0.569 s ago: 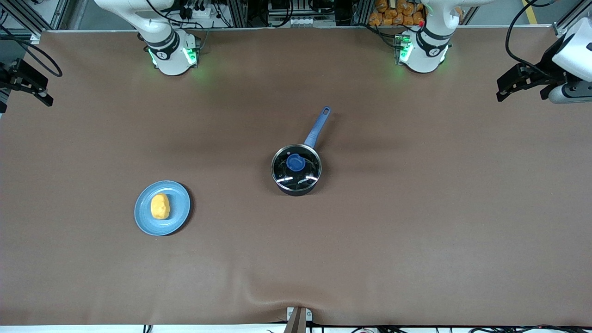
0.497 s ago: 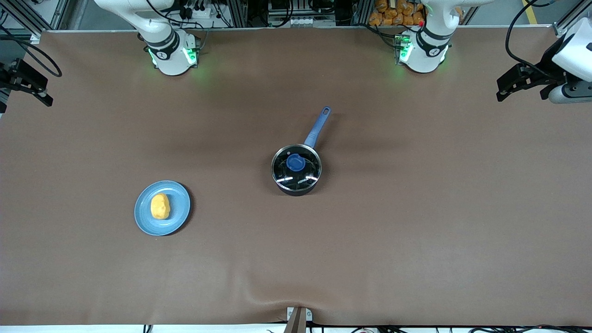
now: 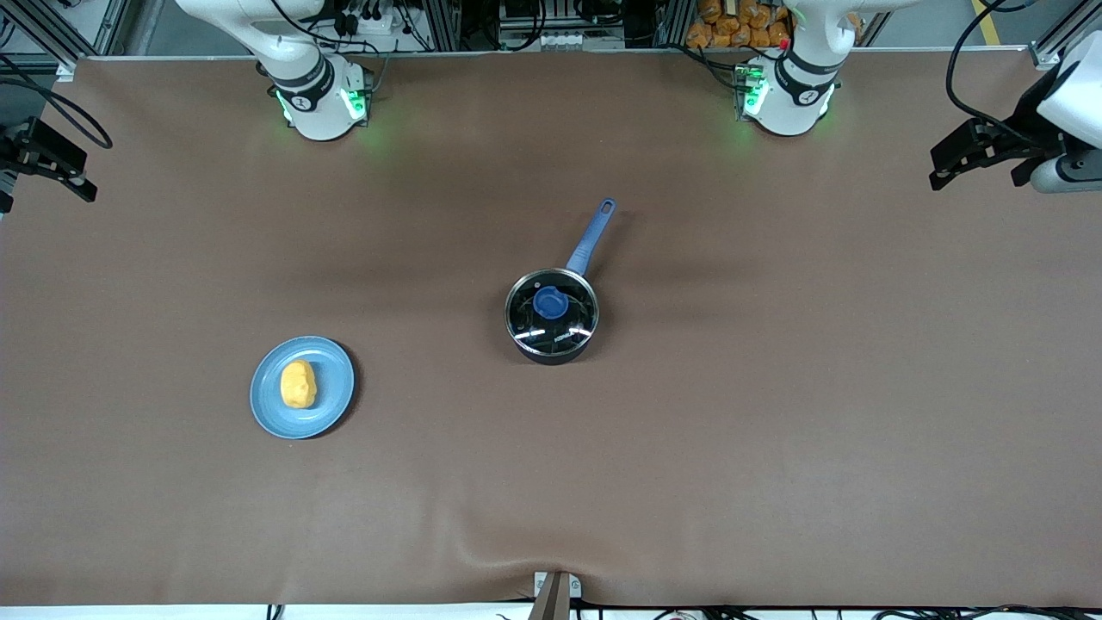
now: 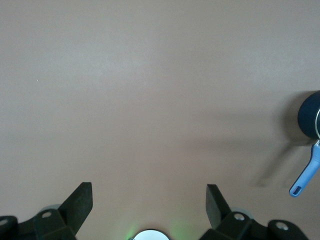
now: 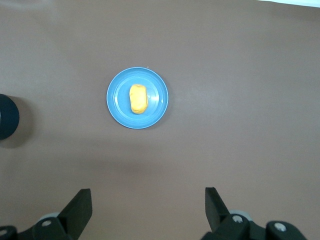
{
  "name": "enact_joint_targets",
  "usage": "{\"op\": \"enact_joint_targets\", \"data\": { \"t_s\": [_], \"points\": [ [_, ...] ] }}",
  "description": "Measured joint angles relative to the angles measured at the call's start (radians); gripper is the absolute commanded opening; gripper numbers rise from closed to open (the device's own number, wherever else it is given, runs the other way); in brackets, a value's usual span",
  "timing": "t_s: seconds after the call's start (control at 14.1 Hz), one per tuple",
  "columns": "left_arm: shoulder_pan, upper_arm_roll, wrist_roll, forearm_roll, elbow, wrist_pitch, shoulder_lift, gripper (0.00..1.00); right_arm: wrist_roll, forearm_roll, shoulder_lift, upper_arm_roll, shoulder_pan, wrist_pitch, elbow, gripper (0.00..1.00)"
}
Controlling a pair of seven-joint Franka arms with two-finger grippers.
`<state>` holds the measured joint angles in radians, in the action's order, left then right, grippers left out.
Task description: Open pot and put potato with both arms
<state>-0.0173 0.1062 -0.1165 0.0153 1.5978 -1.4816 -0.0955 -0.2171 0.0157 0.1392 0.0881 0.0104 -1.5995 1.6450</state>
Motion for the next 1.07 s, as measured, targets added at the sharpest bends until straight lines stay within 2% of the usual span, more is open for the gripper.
{"op": "enact_joint_targets", "data": {
  "t_s": [0.57, 1.07],
  "points": [
    [0.012, 0.020, -0.004, -0.036, -0.031, -0.035, 0.107, 1.00, 0.001, -0.002, -0.021, 0.001, -0.003, 0.004, 0.025, 1.00],
    [0.178, 0.050, -0.318, -0.039, -0.130, -0.099, 0.295, 1.00, 0.003, -0.001, -0.096, -0.004, -0.002, -0.040, 0.052, 1.00]
  ]
}}
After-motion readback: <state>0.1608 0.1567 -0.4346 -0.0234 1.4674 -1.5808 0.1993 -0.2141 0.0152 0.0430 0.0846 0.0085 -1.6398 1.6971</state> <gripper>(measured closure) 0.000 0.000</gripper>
